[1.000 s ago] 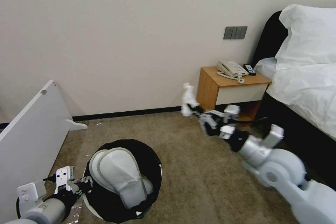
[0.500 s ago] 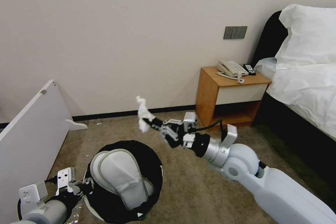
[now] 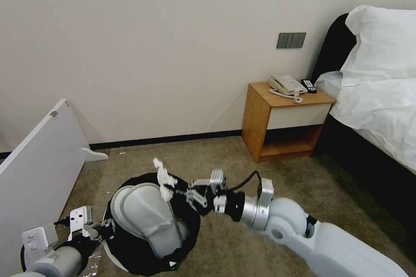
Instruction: Pick up the trash bin, then pick up the garbage from the floor and place it into the trash bin.
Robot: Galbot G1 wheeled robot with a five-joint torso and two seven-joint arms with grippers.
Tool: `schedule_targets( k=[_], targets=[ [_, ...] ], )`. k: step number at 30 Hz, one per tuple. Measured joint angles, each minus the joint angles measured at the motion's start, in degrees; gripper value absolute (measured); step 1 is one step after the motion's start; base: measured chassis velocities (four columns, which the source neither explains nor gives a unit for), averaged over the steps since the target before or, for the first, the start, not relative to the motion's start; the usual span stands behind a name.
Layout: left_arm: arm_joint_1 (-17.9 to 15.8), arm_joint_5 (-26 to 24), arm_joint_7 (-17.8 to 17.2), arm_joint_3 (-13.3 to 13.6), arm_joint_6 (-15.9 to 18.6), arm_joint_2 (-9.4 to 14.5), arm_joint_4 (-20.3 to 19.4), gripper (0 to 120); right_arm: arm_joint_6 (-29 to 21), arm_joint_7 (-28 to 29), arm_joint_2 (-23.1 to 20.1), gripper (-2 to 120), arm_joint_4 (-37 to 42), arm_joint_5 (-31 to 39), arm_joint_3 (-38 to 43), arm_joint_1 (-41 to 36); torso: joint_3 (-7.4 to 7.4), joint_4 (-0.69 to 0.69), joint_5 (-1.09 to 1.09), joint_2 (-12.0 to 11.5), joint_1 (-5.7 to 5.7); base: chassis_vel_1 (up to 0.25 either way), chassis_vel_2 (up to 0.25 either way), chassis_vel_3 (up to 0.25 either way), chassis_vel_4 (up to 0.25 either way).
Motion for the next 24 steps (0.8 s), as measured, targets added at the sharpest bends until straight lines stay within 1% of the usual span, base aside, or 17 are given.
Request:
schedule_targets(
  k=[11,17,21,24],
  targets=[
    [-0.2,0.0,0.0,0.1,0.0,0.0,0.0,1,-0.1,0.5,0.1,0,-1.7,-1.2,-1.6,-0.8,0.0,0.01,0.0,0.0,0.0,0.0,0.0,0.0,0.0],
    [-0.3,-0.1,-0.1,0.3,0.0,0.1,0.0,1,-0.2,1.0,0.9,0,-3.8,-2.4,-3.2,-0.4,0.0,0.01,0.0,0.0,0.0,0.0,0.0,0.0,0.0],
    [-0.4,-0.9,-0.5,0.4,0.0,0.1,0.0,1,-0.9,1.8,1.1,0,-4.0,-2.8,-3.8,-0.2,0.0,0.0,0.0,0.0,0.0,0.0,0.0,0.0,0.0],
    [-0.4,-1.6,-0.9,0.5,0.0,0.1,0.0,1,-1.4,2.0,1.2,14,-4.2,-2.8,-4.4,0.3,0.0,0.01,0.0,0.0,0.0,0.0,0.0,0.0,0.0]
  ],
)
